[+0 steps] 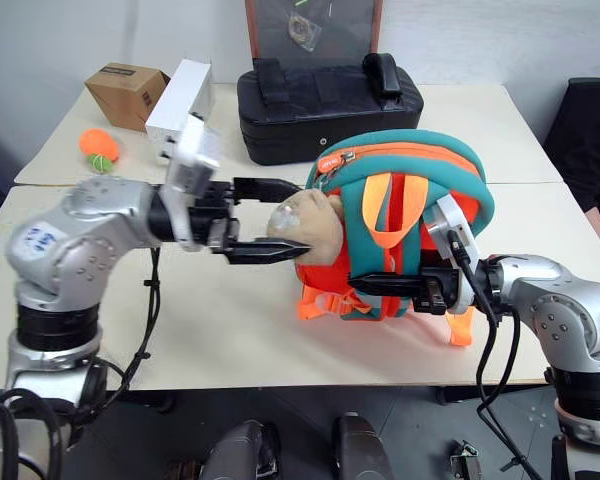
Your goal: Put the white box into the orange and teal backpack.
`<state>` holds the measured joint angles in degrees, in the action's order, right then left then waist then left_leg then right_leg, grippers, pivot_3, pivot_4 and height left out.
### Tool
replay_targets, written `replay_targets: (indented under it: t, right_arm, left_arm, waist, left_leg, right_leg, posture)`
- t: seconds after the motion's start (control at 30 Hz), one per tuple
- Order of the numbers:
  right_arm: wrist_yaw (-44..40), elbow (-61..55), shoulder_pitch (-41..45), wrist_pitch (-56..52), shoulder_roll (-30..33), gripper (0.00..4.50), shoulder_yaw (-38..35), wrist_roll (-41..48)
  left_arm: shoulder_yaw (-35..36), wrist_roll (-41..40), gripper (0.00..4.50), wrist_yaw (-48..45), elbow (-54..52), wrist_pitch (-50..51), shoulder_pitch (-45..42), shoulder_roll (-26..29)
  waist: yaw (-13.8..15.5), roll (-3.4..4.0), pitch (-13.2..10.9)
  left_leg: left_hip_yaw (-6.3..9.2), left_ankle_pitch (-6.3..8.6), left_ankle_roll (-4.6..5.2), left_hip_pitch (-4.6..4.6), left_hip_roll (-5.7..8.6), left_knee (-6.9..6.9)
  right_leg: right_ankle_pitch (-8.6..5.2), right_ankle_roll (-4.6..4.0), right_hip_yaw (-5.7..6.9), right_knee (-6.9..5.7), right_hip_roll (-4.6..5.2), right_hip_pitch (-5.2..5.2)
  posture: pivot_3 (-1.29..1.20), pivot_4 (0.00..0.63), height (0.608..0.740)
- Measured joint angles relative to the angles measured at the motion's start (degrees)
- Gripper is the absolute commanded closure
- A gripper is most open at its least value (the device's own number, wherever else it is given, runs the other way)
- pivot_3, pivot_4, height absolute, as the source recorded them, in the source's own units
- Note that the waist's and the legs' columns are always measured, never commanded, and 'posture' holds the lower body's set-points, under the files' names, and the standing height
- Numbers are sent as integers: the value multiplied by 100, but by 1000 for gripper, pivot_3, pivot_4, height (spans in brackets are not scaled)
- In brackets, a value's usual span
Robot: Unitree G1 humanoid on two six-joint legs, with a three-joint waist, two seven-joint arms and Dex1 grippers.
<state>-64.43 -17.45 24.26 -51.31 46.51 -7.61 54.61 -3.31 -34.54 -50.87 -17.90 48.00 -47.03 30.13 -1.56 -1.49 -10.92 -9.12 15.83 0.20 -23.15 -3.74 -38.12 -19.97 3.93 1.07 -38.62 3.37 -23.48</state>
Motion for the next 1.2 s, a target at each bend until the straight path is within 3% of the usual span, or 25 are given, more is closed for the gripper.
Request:
replay_targets:
  t: [0.03,0.13,0.4,0.5,0.67,0.9,1.07,1.2]
  right_arm:
    - [1,0,-1,-5,0,4500,0,3]
    - [4,0,-1,-7,-1,4500,0,7]
    - [67,-1,-23,-3,-36,4500,0,4]
    - [76,0,-78,5,-39,4500,0,-5]
    - [110,9,-130,72,-115,4500,1,-32]
    - [113,8,-351,170,-122,4500,-14,-51]
    - [178,-1,-440,198,-122,4500,-173,29]
    - [217,-36,-581,180,-122,4500,-257,179]
  left_arm:
    - [-91,115,121,83,0,-109,25,-41]
    - [-229,276,726,209,0,-308,80,-108]
    - [-52,72,2974,109,-1,-294,144,86]
    - [84,-181,3462,-91,8,-172,138,335]
    - [578,-854,3547,-450,468,280,-257,695]
    - [720,-668,3547,-842,1879,-32,-896,1057]
    - [415,-77,3547,-1309,2516,-698,-756,1387]
    - [-38,735,3547,-1592,2865,-1636,-30,1643]
  waist:
    - [-3,0,0]
    - [5,0,0]
    - [2,0,0]
    - [-12,0,0]
    - [-9,0,0]
    - [-3,0,0]
    - [-17,0,0]
    - [-8,0,0]
  left_leg:
    - [-1,0,0,0,0,1]
    - [0,0,0,0,0,0]
    - [0,0,0,0,0,0]
    - [-1,-1,-2,1,-3,4]
    - [-1,-3,-5,-1,-5,3]
    - [-3,-2,-4,-1,-1,3]
    - [-9,-4,-7,1,-6,7]
    - [-15,-3,-6,5,-7,8]
  right_leg:
    - [0,0,-1,0,0,0]
    - [0,0,-1,1,1,0]
    - [0,0,0,1,2,0]
    - [0,0,0,1,0,-1]
    - [0,0,1,3,-3,-3]
    - [0,0,4,4,-2,-3]
    - [-1,-1,1,2,-8,-10]
    - [-1,-1,-3,2,-7,-9]
  posture:
    - [0,150,740]
    - [0,150,740]
    - [0,150,740]
    - [0,150,740]
    - [0,150,740]
    - [0,150,740]
    - [0,150,740]
    - [0,150,740]
